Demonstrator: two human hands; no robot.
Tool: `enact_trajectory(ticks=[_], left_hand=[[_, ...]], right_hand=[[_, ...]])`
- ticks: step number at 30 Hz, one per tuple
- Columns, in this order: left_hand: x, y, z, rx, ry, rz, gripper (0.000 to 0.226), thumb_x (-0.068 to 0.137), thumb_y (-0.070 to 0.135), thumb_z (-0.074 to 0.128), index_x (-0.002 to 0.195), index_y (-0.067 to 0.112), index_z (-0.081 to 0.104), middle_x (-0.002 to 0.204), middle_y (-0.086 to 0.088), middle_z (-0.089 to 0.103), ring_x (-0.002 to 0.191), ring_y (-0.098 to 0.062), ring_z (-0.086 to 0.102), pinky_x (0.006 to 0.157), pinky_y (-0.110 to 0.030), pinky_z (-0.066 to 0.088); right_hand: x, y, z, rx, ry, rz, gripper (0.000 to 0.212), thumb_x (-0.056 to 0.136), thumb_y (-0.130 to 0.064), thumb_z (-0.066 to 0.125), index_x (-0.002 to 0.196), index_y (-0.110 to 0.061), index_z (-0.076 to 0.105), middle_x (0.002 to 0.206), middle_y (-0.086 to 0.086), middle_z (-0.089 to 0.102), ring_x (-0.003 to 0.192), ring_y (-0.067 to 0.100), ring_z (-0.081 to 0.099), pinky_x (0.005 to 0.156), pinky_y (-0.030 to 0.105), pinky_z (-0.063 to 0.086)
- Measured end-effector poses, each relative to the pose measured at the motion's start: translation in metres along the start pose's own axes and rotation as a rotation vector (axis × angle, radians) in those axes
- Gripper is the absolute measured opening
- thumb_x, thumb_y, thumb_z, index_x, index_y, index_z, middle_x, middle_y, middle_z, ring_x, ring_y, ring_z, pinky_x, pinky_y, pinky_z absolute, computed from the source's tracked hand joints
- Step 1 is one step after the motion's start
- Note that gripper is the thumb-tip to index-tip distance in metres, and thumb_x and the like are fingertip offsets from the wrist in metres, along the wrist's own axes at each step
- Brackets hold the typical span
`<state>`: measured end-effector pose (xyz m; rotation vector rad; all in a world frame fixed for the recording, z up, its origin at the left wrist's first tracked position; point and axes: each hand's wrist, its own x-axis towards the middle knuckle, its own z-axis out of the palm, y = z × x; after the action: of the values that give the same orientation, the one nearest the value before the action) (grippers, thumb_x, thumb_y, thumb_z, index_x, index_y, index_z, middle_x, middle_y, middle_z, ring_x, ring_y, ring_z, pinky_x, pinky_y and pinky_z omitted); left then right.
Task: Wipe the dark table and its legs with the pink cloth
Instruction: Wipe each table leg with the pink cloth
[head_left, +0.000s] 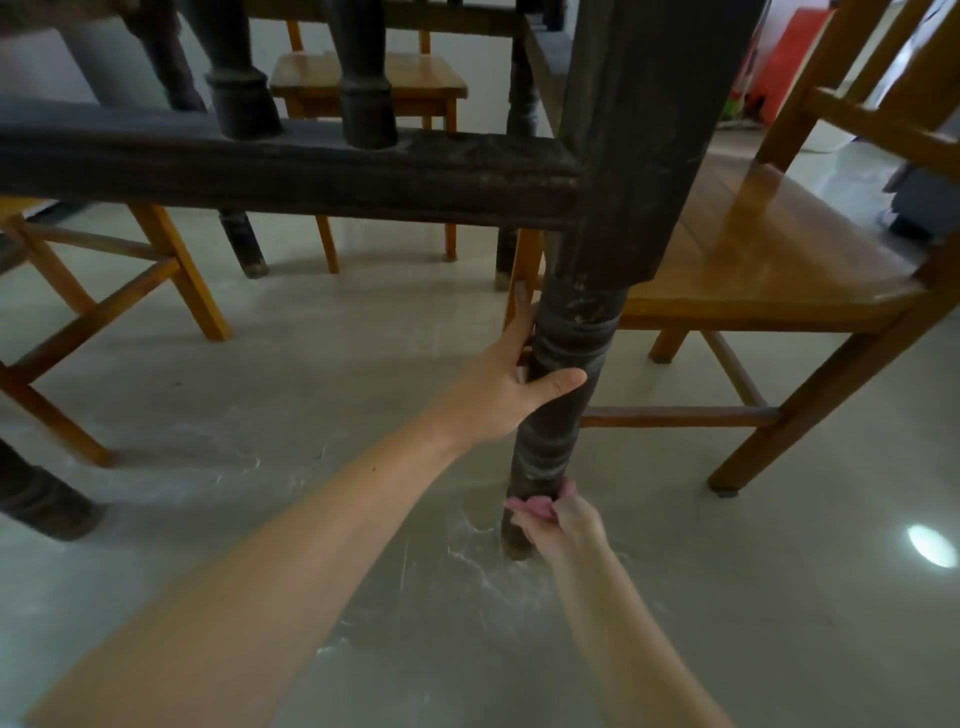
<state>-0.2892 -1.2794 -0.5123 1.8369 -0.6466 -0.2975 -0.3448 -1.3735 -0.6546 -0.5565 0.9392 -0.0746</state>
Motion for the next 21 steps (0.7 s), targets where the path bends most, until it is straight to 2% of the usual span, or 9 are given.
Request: enact_trajectory(ticks=[2, 4, 7, 9, 10, 12, 14, 18, 21], left_hand=[[-0.002, 0.002, -0.001, 0.017, 0.003, 0.001, 0.074, 0.082, 0.034, 0.063, 0.143, 0.023, 0.021, 0.138, 0.002, 0.046, 0.124, -0.015, 0.044, 0.103, -0.036, 0.039], [-0.005, 0.008, 0.0, 0.005, 0.012, -0.008, 0.07, 0.084, 0.03, 0.062, 0.141, 0.023, 0.023, 0.137, 0.0, 0.046, 0.123, -0.015, 0.044, 0.102, -0.031, 0.038], [-0.012, 0.027, -0.001, -0.001, 0.034, -0.09, 0.067, 0.085, 0.023, 0.063, 0.141, 0.02, 0.026, 0.138, -0.003, 0.045, 0.124, -0.016, 0.043, 0.098, -0.023, 0.036], [-0.02, 0.043, -0.008, 0.003, -0.014, -0.19, 0.067, 0.086, 0.018, 0.063, 0.141, 0.02, 0.025, 0.142, -0.004, 0.04, 0.128, -0.017, 0.039, 0.096, -0.018, 0.031], [-0.026, 0.051, -0.015, 0.017, -0.06, -0.249, 0.07, 0.086, 0.018, 0.063, 0.143, 0.023, 0.022, 0.145, -0.004, 0.035, 0.131, -0.018, 0.035, 0.098, -0.02, 0.029], [-0.045, 0.065, -0.031, 0.093, -0.133, -0.384, 0.073, 0.088, 0.025, 0.06, 0.144, 0.029, 0.015, 0.149, -0.003, 0.026, 0.135, -0.02, 0.029, 0.103, -0.028, 0.027], [-0.072, 0.081, -0.05, 0.166, -0.14, -0.506, 0.069, 0.09, 0.031, 0.056, 0.145, 0.03, 0.013, 0.146, -0.003, 0.032, 0.131, -0.021, 0.036, 0.1, -0.03, 0.032], [-0.137, 0.13, -0.1, 0.154, 0.018, -0.658, 0.059, 0.091, 0.033, 0.054, 0.143, 0.025, 0.026, 0.13, -0.006, 0.051, 0.115, -0.019, 0.051, 0.095, -0.031, 0.041], [-0.184, 0.175, -0.15, 0.151, 0.138, -0.739, 0.056, 0.091, 0.031, 0.053, 0.141, 0.02, 0.031, 0.126, -0.009, 0.053, 0.111, -0.022, 0.053, 0.094, -0.032, 0.041]], right_hand=[[-0.012, -0.01, 0.003, -0.009, -0.05, -0.009, 0.048, 0.097, 0.003, 0.019, 0.132, -0.022, 0.039, 0.079, 0.007, 0.046, 0.028, 0.009, 0.031, 0.102, 0.049, 0.04], [-0.036, -0.021, 0.007, -0.081, -0.1, -0.08, 0.042, 0.096, 0.006, 0.022, 0.123, -0.016, 0.046, 0.084, 0.006, 0.053, 0.033, 0.007, 0.034, 0.097, 0.047, 0.045], [-0.085, -0.039, 0.019, -0.21, -0.089, -0.212, 0.044, 0.09, 0.015, 0.028, 0.121, -0.004, 0.053, 0.099, 0.007, 0.058, 0.057, 0.008, 0.051, 0.071, 0.03, 0.046], [-0.119, -0.055, 0.028, -0.347, -0.031, -0.267, 0.046, 0.092, 0.01, 0.035, 0.126, -0.015, 0.051, 0.107, 0.008, 0.061, 0.086, 0.017, 0.06, 0.081, 0.031, 0.048], [-0.136, -0.064, 0.034, -0.464, 0.017, -0.274, 0.042, 0.094, 0.002, 0.041, 0.128, -0.02, 0.05, 0.107, 0.01, 0.063, 0.09, 0.019, 0.061, 0.081, 0.033, 0.05], [-0.165, -0.08, 0.044, -0.701, 0.113, -0.253, 0.028, 0.096, -0.012, 0.046, 0.119, -0.028, 0.05, 0.096, 0.009, 0.064, 0.076, 0.017, 0.06, 0.07, 0.029, 0.05], [-0.192, -0.088, 0.054, -0.862, 0.163, -0.21, 0.02, 0.097, -0.017, 0.044, 0.109, -0.033, 0.047, 0.076, 0.004, 0.058, 0.059, 0.012, 0.051, 0.055, 0.025, 0.044], [-0.261, -0.079, 0.086, -0.961, 0.042, -0.041, 0.016, 0.093, -0.022, 0.037, 0.085, -0.018, 0.05, 0.044, -0.003, 0.04, 0.039, 0.013, 0.032, 0.042, 0.027, 0.029], [-0.324, -0.068, 0.124, -1.179, -0.105, -0.064, 0.016, 0.096, -0.023, 0.04, 0.105, -0.02, 0.052, 0.05, -0.002, 0.047, 0.047, 0.015, 0.041, 0.05, 0.031, 0.037]])
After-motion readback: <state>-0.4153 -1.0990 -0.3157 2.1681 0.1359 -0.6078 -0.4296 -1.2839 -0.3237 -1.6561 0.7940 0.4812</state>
